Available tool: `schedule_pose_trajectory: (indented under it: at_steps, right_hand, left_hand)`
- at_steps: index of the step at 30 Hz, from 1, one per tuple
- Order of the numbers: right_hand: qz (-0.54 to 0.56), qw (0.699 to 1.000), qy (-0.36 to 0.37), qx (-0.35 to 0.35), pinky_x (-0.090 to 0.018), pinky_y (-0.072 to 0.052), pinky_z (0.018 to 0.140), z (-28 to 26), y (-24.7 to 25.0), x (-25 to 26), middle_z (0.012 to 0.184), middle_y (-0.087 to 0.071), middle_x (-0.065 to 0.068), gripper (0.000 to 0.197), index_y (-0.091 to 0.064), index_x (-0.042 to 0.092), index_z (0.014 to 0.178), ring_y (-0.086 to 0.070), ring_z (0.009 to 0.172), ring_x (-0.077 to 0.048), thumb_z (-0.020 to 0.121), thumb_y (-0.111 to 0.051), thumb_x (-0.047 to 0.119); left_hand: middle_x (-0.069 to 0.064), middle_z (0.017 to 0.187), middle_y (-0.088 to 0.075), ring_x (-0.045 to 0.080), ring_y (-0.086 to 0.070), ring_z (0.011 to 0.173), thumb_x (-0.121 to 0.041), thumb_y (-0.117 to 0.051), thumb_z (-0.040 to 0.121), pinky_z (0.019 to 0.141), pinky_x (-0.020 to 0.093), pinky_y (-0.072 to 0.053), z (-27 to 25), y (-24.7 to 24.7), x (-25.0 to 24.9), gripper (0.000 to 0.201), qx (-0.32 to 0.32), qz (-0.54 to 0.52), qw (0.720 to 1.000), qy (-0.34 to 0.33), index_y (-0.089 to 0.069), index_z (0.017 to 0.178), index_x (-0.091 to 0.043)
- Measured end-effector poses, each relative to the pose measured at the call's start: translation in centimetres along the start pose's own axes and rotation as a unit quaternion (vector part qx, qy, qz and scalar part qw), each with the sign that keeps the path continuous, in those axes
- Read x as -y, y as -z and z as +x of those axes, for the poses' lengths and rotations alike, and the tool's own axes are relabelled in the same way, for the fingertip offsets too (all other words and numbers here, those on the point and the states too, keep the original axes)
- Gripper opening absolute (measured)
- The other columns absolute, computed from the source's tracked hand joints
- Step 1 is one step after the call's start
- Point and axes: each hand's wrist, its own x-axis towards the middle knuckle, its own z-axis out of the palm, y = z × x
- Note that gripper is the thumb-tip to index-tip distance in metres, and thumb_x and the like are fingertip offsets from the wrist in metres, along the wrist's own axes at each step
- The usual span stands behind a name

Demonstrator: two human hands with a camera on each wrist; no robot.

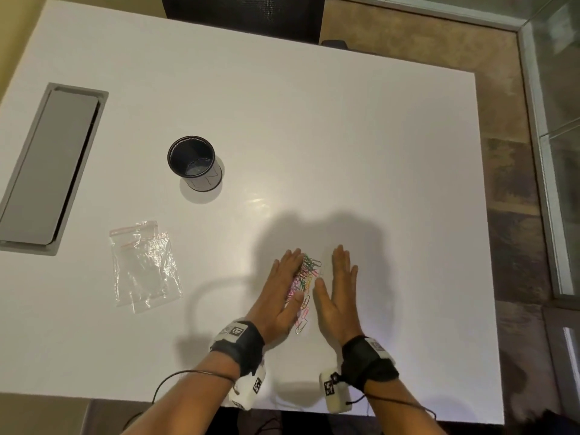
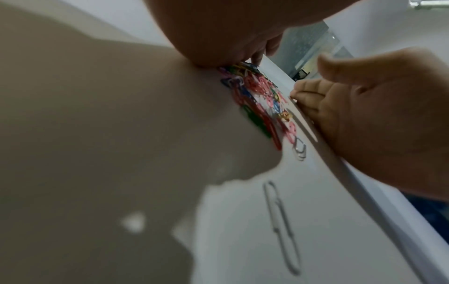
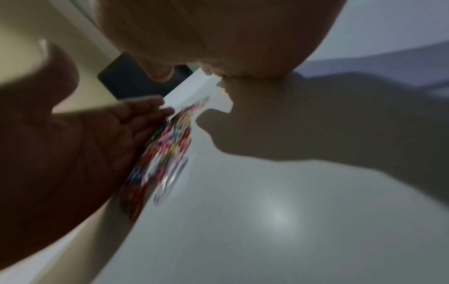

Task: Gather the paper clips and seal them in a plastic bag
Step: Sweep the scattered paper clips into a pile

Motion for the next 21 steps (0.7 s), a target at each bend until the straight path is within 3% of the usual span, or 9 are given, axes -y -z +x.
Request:
schedule_pose_trajectory:
  at_steps: [2,4,7,11,13,15,17,19,21]
  right_hand:
    - [-0.077,0.996,0.039,0.019,-0.052,0.003,0.134,-0.1,-1.5,0.6,0.179,0.001,0.010,0.070,-0.008,0.022,0.171,0.007,0.165,-0.009,0.112,-0.041,0.042]
    - [-0.126,0.988,0.076,0.054,-0.054,-0.001,0.134,0.0,-2.6,1.7,0.180,-0.002,0.007,0.071,-0.010,0.020,0.171,0.006,0.165,-0.009,0.112,-0.042,0.041]
    - [-0.096,0.983,0.098,0.124,-0.053,0.002,0.135,0.0,-2.5,3.2,0.179,0.001,0.010,0.075,-0.002,0.024,0.171,0.008,0.165,-0.008,0.112,-0.046,0.038]
    - [-0.110,0.956,0.173,0.209,-0.055,0.005,0.134,-1.6,-0.7,3.9,0.180,0.009,0.004,0.084,0.000,0.018,0.171,0.013,0.166,-0.017,0.109,-0.054,0.033]
    - [-0.216,0.901,0.241,0.290,-0.058,0.002,0.133,-3.6,-0.2,3.7,0.179,0.012,-0.002,0.084,0.001,0.014,0.170,0.017,0.165,-0.020,0.110,-0.050,0.041]
    - [-0.311,0.821,0.302,0.372,-0.058,0.004,0.133,-6.3,-0.1,3.0,0.178,0.015,-0.004,0.080,0.003,0.015,0.170,0.020,0.164,-0.020,0.112,-0.040,0.049]
    - [-0.336,0.757,0.347,0.440,-0.055,0.006,0.133,-8.8,0.0,1.8,0.179,0.014,-0.004,0.076,0.005,0.017,0.170,0.020,0.164,-0.018,0.113,-0.035,0.049]
    - [-0.341,0.716,0.389,0.469,-0.053,0.002,0.133,-10.3,0.0,0.3,0.179,0.010,-0.004,0.076,0.004,0.015,0.170,0.016,0.165,-0.017,0.114,-0.035,0.048]
    - [-0.355,0.698,0.406,0.470,-0.053,-0.003,0.133,-10.5,0.0,-0.9,0.180,0.008,-0.004,0.076,0.003,0.014,0.170,0.013,0.165,-0.017,0.113,-0.035,0.048]
  left_hand:
    - [-0.003,0.182,-0.015,0.016,-0.003,0.170,-0.057,-0.032,0.109,0.136,0.060,-0.009,-0.7,0.3,-0.2,0.073,-0.027,-0.051,0.998,0.011,-0.017,0.172,-0.022]
    - [-0.002,0.181,-0.020,0.016,-0.007,0.170,-0.069,-0.029,0.107,0.137,0.054,-0.013,-1.6,1.1,-0.3,0.083,-0.066,-0.078,0.995,0.022,-0.023,0.171,-0.016]
    - [0.000,0.179,-0.026,0.011,-0.010,0.169,-0.082,-0.022,0.100,0.138,0.038,-0.011,-3.4,2.6,0.0,0.099,-0.126,-0.086,0.987,0.044,-0.029,0.169,-0.011]
    - [0.008,0.177,-0.032,0.013,-0.008,0.170,-0.084,-0.017,0.098,0.138,0.039,-0.013,-6.1,4.6,1.3,0.101,-0.170,-0.090,0.978,0.076,-0.032,0.168,-0.013]
    - [0.008,0.176,-0.033,0.012,-0.007,0.169,-0.084,-0.016,0.099,0.138,0.042,-0.015,-7.3,5.1,2.0,0.100,-0.184,-0.091,0.974,0.091,-0.032,0.167,-0.014]
    - [0.007,0.177,-0.031,0.010,-0.006,0.169,-0.085,-0.015,0.098,0.137,0.047,-0.016,-8.5,5.3,2.7,0.098,-0.187,-0.087,0.972,0.108,-0.032,0.168,-0.018]
    - [0.004,0.179,-0.028,0.011,-0.007,0.169,-0.086,-0.015,0.097,0.136,0.054,-0.018,-9.5,5.1,3.4,0.091,-0.186,-0.084,0.971,0.123,-0.031,0.168,-0.030]
    - [-0.005,0.181,-0.020,0.018,-0.012,0.169,-0.085,-0.018,0.098,0.134,0.061,-0.021,-10.2,4.8,4.0,0.081,-0.181,-0.089,0.971,0.131,-0.028,0.167,-0.043]
    - [-0.015,0.181,-0.014,0.025,-0.018,0.168,-0.082,-0.019,0.099,0.132,0.064,-0.024,-10.7,4.4,4.4,0.077,-0.178,-0.085,0.972,0.128,-0.026,0.166,-0.044]
